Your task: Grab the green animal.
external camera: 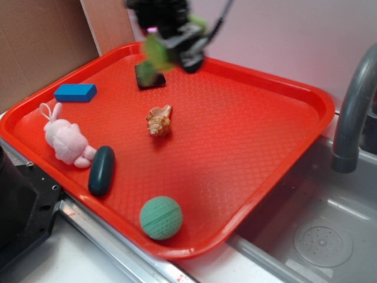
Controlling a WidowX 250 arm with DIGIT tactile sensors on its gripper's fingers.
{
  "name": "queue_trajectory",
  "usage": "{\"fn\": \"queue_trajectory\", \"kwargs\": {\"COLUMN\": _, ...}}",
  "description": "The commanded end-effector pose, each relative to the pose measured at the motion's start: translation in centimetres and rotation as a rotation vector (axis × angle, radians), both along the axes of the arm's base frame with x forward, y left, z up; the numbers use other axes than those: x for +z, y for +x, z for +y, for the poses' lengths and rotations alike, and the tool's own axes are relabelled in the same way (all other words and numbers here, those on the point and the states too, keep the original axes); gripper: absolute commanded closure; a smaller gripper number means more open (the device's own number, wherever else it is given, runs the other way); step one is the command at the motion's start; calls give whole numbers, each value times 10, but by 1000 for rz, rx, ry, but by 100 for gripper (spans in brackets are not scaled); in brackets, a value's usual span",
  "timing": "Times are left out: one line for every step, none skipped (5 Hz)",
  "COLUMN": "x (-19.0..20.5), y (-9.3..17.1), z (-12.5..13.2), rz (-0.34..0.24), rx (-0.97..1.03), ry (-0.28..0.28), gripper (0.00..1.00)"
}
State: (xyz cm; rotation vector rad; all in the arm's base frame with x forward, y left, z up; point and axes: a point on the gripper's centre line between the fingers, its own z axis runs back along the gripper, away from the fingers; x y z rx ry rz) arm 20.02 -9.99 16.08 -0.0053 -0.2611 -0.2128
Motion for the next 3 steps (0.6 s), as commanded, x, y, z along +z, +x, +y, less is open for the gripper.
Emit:
{"fn": "queue_trajectory", "kwargs": {"x": 9, "y": -11, "z": 56, "rz": 41, "rx": 192, "ry": 9, "gripper": 100}}
{"fn": "queue_trajectory", "kwargs": {"x": 12, "y": -14, "z": 94, "rz": 69, "rx": 296, "ry": -19, "gripper": 100}}
{"fn": "queue_trajectory", "kwargs": {"x": 14, "y": -7, "z": 111, "rz": 77, "rx": 316, "ry": -30, "gripper": 100}}
